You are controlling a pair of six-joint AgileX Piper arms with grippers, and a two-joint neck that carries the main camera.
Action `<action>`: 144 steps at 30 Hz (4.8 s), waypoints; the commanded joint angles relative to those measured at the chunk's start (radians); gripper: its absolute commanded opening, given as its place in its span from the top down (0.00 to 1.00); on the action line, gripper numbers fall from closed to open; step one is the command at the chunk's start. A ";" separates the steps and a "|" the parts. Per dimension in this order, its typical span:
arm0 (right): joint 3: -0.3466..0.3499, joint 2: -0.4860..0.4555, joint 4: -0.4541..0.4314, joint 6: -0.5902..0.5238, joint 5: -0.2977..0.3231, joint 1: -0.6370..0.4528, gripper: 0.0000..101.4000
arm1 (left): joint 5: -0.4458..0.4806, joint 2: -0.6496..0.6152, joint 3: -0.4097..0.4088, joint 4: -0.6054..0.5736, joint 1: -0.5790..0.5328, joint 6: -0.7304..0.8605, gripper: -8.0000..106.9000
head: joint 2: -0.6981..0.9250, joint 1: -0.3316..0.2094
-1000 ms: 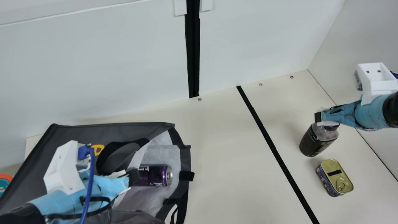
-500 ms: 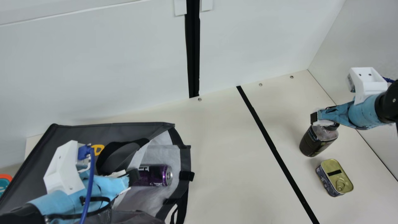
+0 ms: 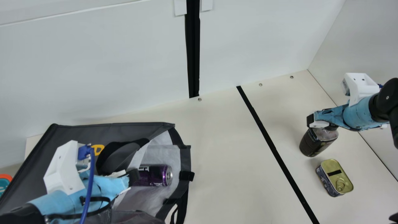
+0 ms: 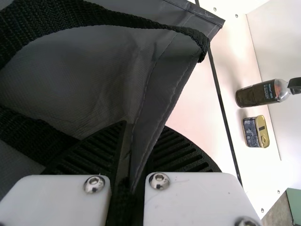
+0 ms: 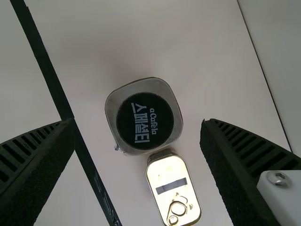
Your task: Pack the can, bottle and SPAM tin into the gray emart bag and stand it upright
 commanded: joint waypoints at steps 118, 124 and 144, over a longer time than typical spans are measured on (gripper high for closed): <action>0.177 -0.364 0.275 -0.211 0.137 0.682 1.00 | 0.000 0.000 0.000 0.000 0.000 0.000 1.00 | -0.001 -0.023; 0.173 -0.391 0.318 -0.217 0.137 0.715 1.00 | 0.000 0.000 0.000 0.000 0.000 0.000 1.00 | -0.001 -0.023; 0.137 -0.402 0.604 -0.386 0.137 0.696 1.00 | 0.000 0.000 0.000 0.000 0.000 0.000 1.00 | -0.001 -0.023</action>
